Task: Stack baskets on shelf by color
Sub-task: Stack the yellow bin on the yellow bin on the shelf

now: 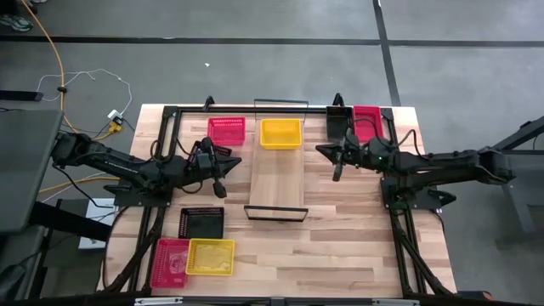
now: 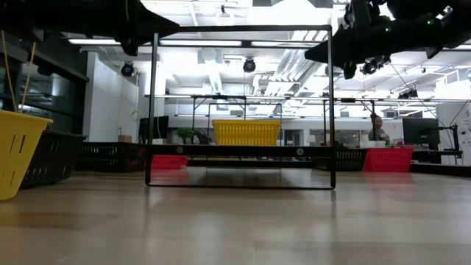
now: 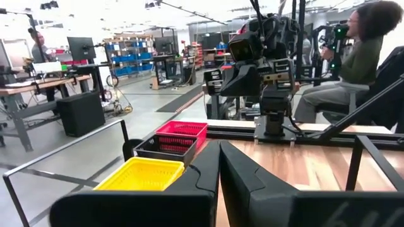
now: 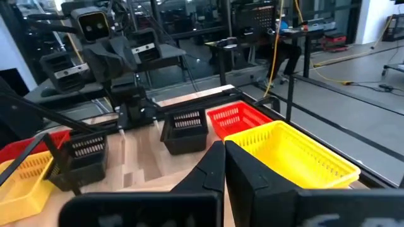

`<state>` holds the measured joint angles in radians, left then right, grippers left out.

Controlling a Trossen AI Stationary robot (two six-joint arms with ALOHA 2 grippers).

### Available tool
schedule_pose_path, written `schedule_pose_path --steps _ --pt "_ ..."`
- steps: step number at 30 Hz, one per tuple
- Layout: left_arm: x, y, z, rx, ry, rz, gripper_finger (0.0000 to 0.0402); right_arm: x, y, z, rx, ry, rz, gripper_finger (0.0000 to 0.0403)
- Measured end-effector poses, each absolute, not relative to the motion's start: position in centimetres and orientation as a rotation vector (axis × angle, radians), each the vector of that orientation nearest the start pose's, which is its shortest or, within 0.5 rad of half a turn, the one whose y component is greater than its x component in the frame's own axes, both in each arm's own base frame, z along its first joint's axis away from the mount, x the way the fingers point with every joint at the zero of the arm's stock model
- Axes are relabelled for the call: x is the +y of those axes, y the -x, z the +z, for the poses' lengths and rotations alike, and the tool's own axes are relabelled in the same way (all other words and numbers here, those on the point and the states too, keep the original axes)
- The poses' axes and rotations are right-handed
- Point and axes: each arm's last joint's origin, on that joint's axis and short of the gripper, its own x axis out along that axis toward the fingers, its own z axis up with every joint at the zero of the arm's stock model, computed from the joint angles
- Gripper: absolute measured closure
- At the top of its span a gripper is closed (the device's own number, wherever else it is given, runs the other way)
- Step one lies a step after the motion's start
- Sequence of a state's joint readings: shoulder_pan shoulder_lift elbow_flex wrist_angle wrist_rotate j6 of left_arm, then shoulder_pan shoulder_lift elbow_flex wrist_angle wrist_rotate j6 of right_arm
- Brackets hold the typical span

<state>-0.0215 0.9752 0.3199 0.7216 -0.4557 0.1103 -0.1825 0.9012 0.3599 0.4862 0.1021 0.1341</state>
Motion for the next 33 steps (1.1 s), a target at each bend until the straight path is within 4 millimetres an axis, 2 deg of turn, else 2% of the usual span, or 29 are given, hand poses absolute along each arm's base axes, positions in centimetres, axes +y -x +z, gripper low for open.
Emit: schedule_pose_path --steps 6,11,19,22,27,33 --pt "0.7 -19.8 22.9 -0.037 -0.108 0.385 0.0394 -3.8 -19.0 23.0 0.039 -0.136 -0.286 0.0403" --pt "-0.6 -21.0 24.8 0.06 -0.133 0.192 0.0348 -3.8 -19.0 23.0 0.039 -0.136 -0.286 0.0403" --pt "-5.7 -21.8 28.8 0.401 -0.254 -0.064 0.0222 -3.8 -19.0 23.0 0.04 -0.136 -0.287 0.0403" --pt "-8.1 -21.7 29.5 0.484 -0.303 -0.173 0.0187 -3.8 -19.0 23.0 0.04 -0.136 -0.287 0.0403" --pt "-11.8 -22.0 29.0 0.547 -0.389 -0.285 0.0166 -3.8 -19.0 23.0 0.04 -0.136 -0.287 0.0403" --pt "-14.6 -22.9 25.9 0.679 -0.688 -0.3 0.0169 -3.8 -19.0 23.0 0.037 -0.16 -0.287 0.0403"
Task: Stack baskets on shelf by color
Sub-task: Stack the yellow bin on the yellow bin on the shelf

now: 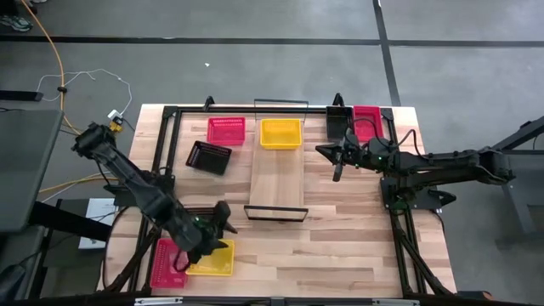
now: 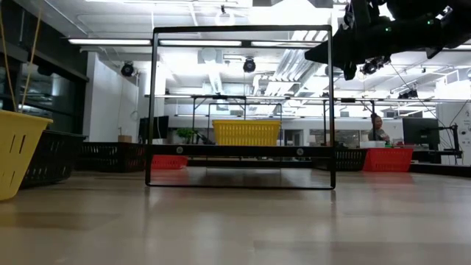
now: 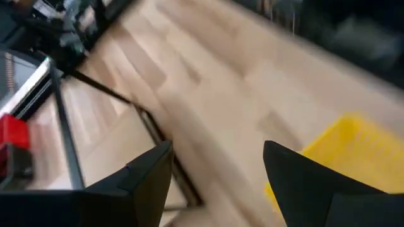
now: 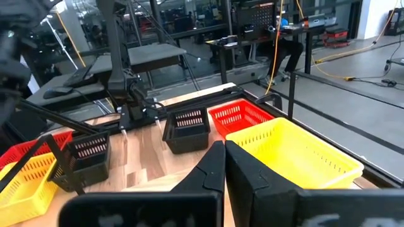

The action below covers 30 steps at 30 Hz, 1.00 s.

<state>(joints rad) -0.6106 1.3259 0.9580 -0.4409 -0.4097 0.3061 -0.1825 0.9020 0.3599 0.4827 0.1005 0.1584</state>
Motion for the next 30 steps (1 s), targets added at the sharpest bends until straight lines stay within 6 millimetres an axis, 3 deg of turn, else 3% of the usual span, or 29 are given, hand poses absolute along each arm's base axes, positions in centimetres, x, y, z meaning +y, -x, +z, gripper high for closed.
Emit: schedule_pose_path --steps 4,11,18,25,30 --pt "-15.6 -22.8 24.6 0.769 -0.803 -0.256 0.0169 -3.8 -19.0 22.9 0.045 -0.162 -0.287 0.0403" --pt "-16.7 -21.4 25.3 0.943 -0.649 -0.293 0.017 -3.8 -19.0 22.9 0.05 -0.159 -0.292 0.0403" --pt "-17.8 -18.8 25.1 1.034 -0.686 -0.292 0.017 -3.8 -19.0 22.8 0.052 -0.154 -0.295 0.0403" --pt "-20.1 -17.7 22.9 1.088 -0.761 -0.301 0.017 -3.8 -19.0 22.8 0.052 -0.155 -0.296 0.0403" --pt "-21.6 -17.4 20.7 1.129 -0.927 -0.359 0.017 -3.8 -19.0 22.8 0.052 -0.155 -0.296 0.0403"
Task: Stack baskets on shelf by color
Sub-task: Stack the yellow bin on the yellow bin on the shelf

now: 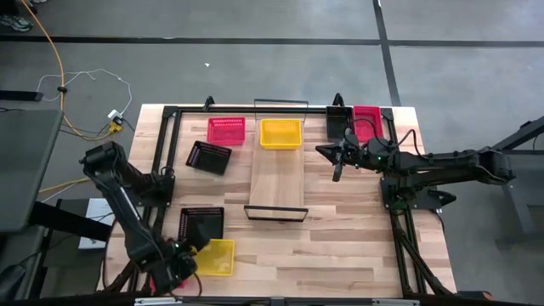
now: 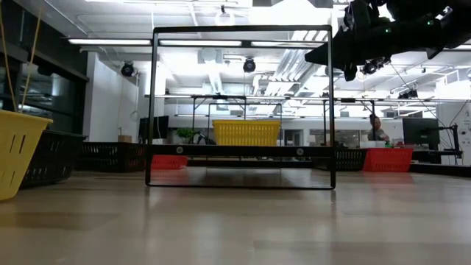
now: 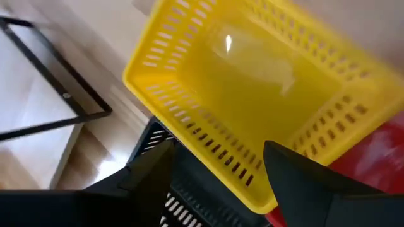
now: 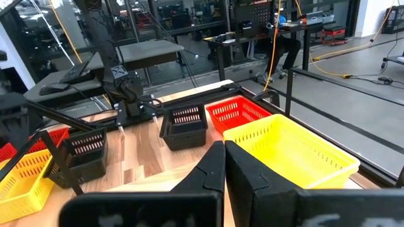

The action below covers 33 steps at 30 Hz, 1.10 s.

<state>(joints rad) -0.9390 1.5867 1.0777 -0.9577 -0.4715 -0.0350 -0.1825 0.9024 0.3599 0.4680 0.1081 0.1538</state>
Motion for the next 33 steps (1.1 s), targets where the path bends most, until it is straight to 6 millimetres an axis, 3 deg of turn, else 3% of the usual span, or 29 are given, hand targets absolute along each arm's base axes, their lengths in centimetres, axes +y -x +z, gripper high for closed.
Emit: schedule_pose_path --steps 6,18,33 --pt "-21.6 -19.0 19.6 1.041 -1.144 -0.28 0.017 -3.8 -19.0 22.8 0.052 -0.158 -0.296 0.0403" --pt "-20.3 -24.6 18.0 0.97 -1.259 -0.411 0.017 -3.8 -19.0 22.8 0.053 -0.159 -0.297 0.0403" --pt "-18.7 -27.6 18.1 0.883 -1.223 -0.506 0.017 -3.8 -19.0 22.7 0.069 -0.159 -0.298 0.0403"
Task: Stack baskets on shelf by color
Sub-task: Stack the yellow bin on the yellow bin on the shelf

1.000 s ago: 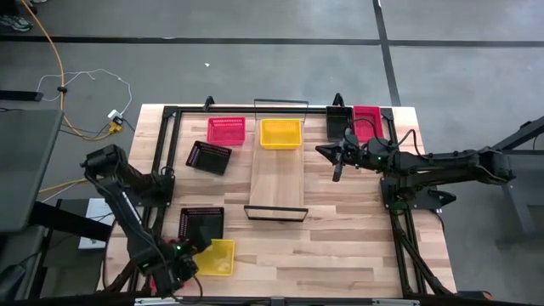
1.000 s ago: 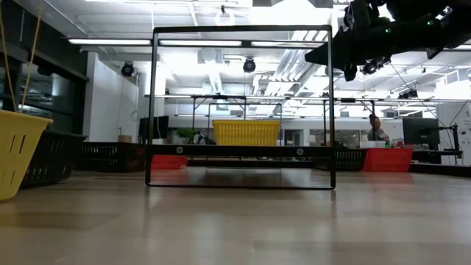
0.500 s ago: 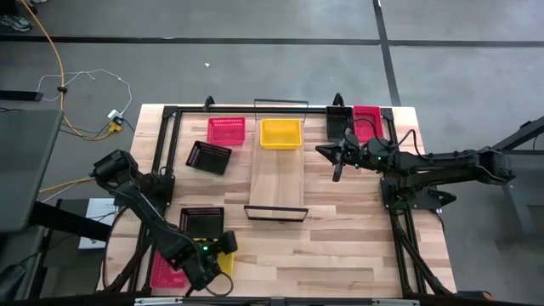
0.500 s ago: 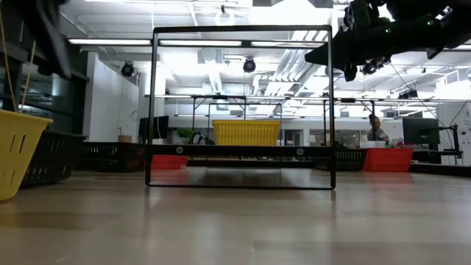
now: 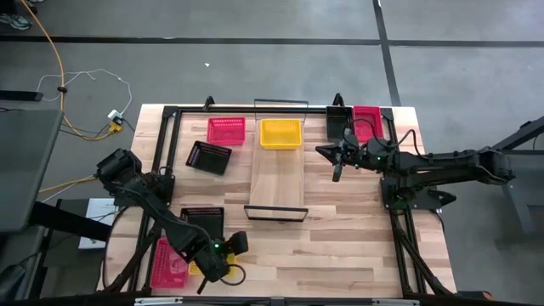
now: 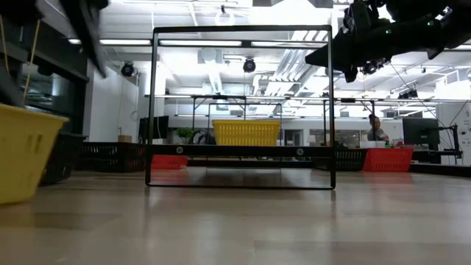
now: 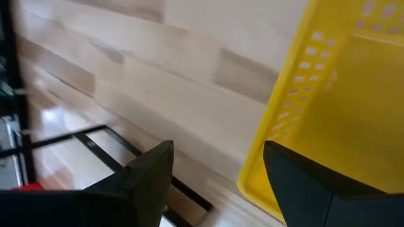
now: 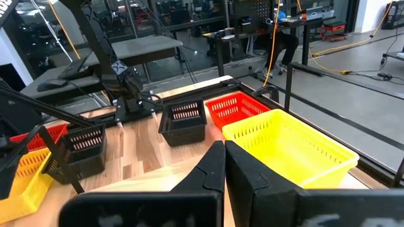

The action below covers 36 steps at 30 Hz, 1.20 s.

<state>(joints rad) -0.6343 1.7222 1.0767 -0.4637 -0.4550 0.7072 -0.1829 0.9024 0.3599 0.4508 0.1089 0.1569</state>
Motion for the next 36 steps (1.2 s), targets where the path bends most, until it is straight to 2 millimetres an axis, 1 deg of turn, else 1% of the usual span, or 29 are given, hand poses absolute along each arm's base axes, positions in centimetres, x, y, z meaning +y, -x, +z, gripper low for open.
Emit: schedule_pose_path --steps 7,9,11,13,15,22,25,28,32,36 --pt "-17.6 -29.8 18.8 0.769 -1.248 -0.472 0.017 -3.8 -19.0 22.7 0.07 -0.159 -0.298 0.0403" --pt "-17.2 -30.1 18.9 0.763 -1.244 -0.46 0.017 -3.8 -19.0 22.7 0.07 -0.159 -0.298 0.0403" --pt "-17.1 -29.9 18.9 0.786 -1.262 -0.447 0.017 -3.8 -19.0 22.7 0.07 -0.159 -0.298 0.0403" --pt "-17.3 -29.0 19.3 0.812 -1.293 -0.444 0.017 -3.8 -19.0 22.7 0.07 -0.159 -0.298 0.0403" --pt "-17.7 -27.7 19.9 0.84 -1.298 -0.448 0.017 -3.8 -18.9 22.7 0.07 -0.159 -0.298 0.0403" --pt "-19.3 -22.6 22.5 0.878 -1.188 -0.445 0.017 -3.9 -18.9 22.7 0.069 -0.15 -0.335 0.0403" --pt "-19.8 -20.3 22.7 0.947 -1.168 -0.486 0.017 -4.0 -18.9 22.7 0.068 -0.149 -0.345 0.0403" --pt "-20.1 -18.6 22.3 1.046 -1.159 -0.546 0.017 -4.0 -18.9 22.7 0.069 -0.149 -0.345 0.0403" --pt "-20.8 -17.7 21.7 1.069 -1.199 -0.603 0.017 -4.0 -18.9 22.6 0.072 -0.15 -0.345 0.0403" --pt "-21.4 -17.4 21.5 1.052 -1.249 -0.645 0.017 -4.0 -18.9 22.6 0.072 -0.152 -0.345 0.0403"
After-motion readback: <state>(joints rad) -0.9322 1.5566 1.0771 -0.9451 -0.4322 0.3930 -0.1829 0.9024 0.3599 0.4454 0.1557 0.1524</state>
